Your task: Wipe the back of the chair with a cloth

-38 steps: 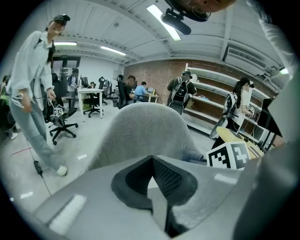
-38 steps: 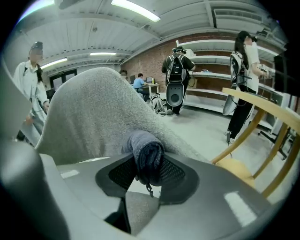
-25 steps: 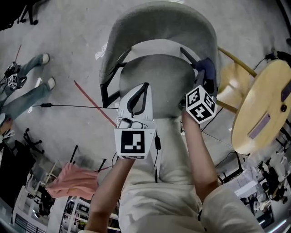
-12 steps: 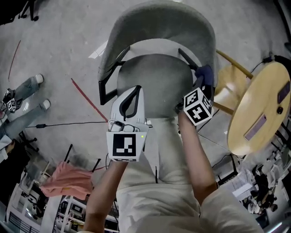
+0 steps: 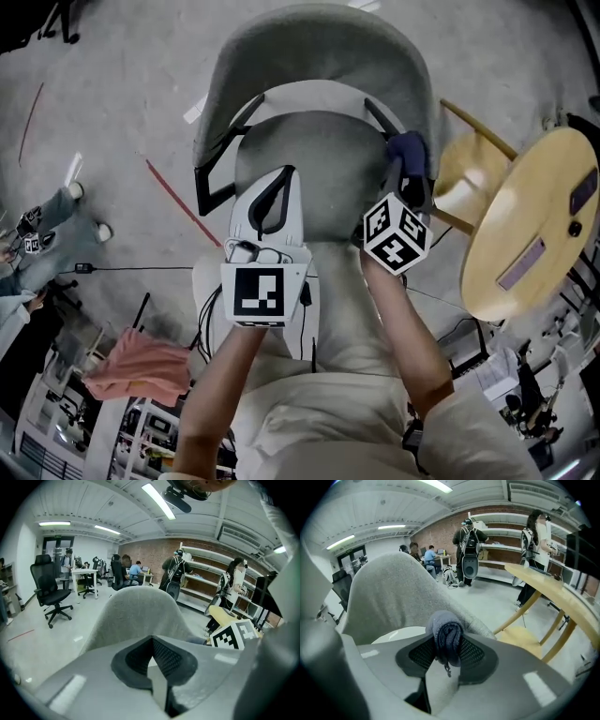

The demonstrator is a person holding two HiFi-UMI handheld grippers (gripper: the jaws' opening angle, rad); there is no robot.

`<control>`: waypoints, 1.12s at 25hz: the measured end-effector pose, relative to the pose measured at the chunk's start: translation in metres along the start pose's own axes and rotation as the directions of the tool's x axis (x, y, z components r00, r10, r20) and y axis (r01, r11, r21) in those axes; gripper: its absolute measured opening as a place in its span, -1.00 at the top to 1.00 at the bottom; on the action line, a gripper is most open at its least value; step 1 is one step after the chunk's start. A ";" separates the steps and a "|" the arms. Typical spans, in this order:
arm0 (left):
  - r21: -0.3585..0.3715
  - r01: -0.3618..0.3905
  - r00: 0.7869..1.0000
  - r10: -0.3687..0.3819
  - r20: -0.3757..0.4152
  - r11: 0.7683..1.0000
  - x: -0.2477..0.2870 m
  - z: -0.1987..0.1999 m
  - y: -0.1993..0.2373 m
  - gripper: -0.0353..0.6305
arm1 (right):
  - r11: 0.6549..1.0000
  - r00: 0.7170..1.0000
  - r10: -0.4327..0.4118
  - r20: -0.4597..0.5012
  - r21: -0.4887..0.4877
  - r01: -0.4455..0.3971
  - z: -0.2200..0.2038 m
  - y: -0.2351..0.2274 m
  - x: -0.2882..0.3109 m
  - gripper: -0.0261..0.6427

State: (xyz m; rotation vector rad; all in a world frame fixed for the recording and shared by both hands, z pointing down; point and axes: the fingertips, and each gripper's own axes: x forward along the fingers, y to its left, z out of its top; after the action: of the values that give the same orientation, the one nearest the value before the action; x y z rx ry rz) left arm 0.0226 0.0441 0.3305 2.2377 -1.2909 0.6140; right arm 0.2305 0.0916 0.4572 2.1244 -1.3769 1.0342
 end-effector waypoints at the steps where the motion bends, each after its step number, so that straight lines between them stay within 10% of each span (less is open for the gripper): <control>1: 0.006 0.006 1.000 -0.006 0.006 1.000 0.002 0.004 -0.002 0.89 | 1.000 1.000 0.010 0.000 0.000 -0.010 0.001 0.001 0.000 0.48; 8: 0.010 0.002 1.000 -0.002 0.015 1.000 0.007 0.010 0.003 0.89 | 0.999 0.999 0.042 0.001 -0.016 -0.042 -0.004 0.005 0.001 0.48; 14: -0.009 -0.008 1.000 0.008 -0.029 1.000 -0.005 -0.018 0.016 0.89 | 0.935 0.957 0.287 0.049 -0.231 -0.268 0.006 0.065 -0.023 0.48; 20: -0.013 -0.023 0.999 0.023 -0.028 1.000 -0.022 -0.039 0.036 0.89 | 0.685 0.795 0.604 -0.058 -0.473 -0.555 -0.012 0.143 -0.047 0.48; 28: -0.060 -0.083 0.996 0.081 -0.026 0.995 -0.041 -0.074 0.073 0.89 | 0.308 0.557 0.780 -0.284 -0.601 -0.738 -0.067 0.232 -0.059 0.48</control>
State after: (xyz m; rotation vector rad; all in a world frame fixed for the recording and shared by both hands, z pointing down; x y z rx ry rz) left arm -0.0704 0.0845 0.3769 2.1308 -1.3768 0.6205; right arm -0.0170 0.0716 0.4420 0.8819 -2.4392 0.5366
